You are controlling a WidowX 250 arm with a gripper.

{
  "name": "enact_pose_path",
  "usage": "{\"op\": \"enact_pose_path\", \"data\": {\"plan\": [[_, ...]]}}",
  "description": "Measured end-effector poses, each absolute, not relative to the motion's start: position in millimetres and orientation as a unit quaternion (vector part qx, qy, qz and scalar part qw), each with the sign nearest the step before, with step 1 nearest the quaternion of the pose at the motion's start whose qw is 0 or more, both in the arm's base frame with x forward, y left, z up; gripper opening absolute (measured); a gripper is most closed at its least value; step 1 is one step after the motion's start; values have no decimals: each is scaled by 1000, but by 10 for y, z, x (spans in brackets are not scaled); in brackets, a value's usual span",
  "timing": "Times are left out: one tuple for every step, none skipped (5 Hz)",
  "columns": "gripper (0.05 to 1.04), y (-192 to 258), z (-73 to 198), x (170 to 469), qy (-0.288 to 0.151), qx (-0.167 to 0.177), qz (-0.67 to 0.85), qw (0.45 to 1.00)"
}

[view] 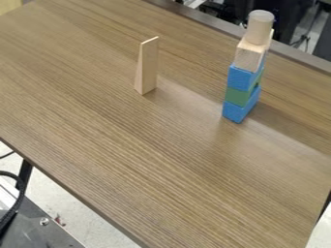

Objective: Remove cylendre on cube

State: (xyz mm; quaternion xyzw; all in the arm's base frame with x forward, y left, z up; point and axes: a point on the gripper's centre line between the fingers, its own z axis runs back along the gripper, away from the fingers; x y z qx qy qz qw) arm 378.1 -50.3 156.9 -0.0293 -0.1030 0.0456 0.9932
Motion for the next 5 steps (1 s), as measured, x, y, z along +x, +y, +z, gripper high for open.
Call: {"op": "enact_pose_path", "data": {"plan": [[534,-495,1575,3786,-106,-27,43,993],[534,-496,1581,3794,-108,-26,39,993],[534,-484,1579,3804,-112,-21,32,993],[534,-413,1648,3839,-118,-21,37,992],[533,-190,1672,3914,-114,-17,63,991]]}}
